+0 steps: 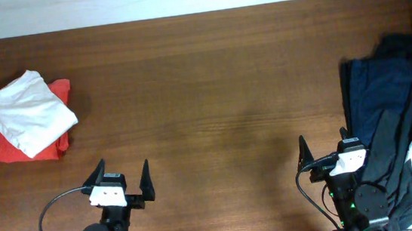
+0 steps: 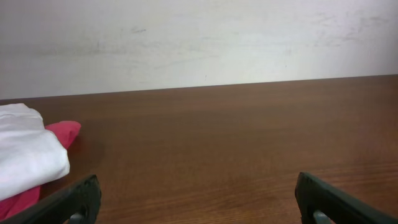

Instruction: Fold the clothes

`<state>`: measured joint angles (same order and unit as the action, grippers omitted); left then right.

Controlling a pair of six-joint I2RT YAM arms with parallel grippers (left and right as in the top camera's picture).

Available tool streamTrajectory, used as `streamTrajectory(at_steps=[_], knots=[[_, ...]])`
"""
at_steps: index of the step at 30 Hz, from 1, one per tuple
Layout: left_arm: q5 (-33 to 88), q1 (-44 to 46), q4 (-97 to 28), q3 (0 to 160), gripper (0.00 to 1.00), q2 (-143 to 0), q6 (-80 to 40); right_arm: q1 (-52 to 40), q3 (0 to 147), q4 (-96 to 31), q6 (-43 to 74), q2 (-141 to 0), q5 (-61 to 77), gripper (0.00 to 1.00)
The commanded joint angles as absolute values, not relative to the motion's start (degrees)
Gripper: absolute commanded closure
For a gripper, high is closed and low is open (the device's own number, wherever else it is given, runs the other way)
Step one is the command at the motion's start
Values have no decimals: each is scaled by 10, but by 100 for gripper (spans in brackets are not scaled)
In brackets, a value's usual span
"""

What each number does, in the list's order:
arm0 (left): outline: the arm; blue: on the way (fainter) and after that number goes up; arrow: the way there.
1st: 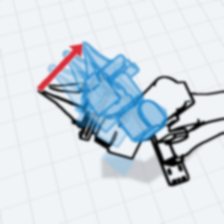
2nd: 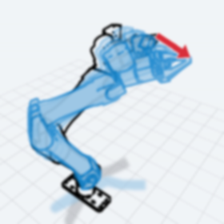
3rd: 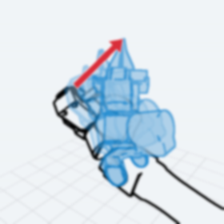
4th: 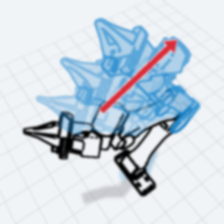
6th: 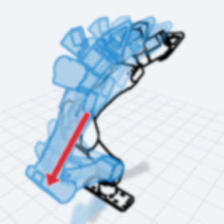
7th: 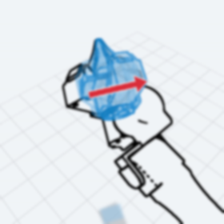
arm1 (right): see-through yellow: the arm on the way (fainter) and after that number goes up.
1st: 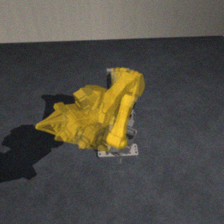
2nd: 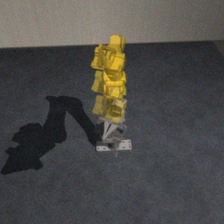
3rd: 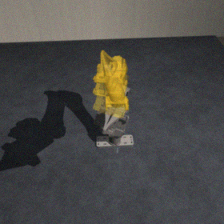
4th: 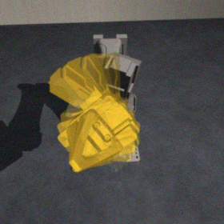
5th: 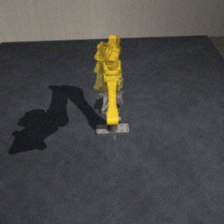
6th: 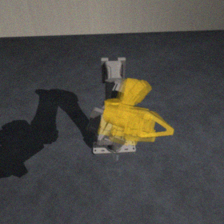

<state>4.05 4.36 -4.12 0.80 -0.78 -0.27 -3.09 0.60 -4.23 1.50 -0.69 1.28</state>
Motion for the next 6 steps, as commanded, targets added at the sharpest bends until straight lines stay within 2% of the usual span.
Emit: streamTrajectory(at_steps=[1,6], knots=[[34,41,-44,5,1,-3,-2,-34,3,-45,18,-3,8,1],[34,41,-44,5,1,-3,-2,-34,3,-45,18,-3,8,1]])
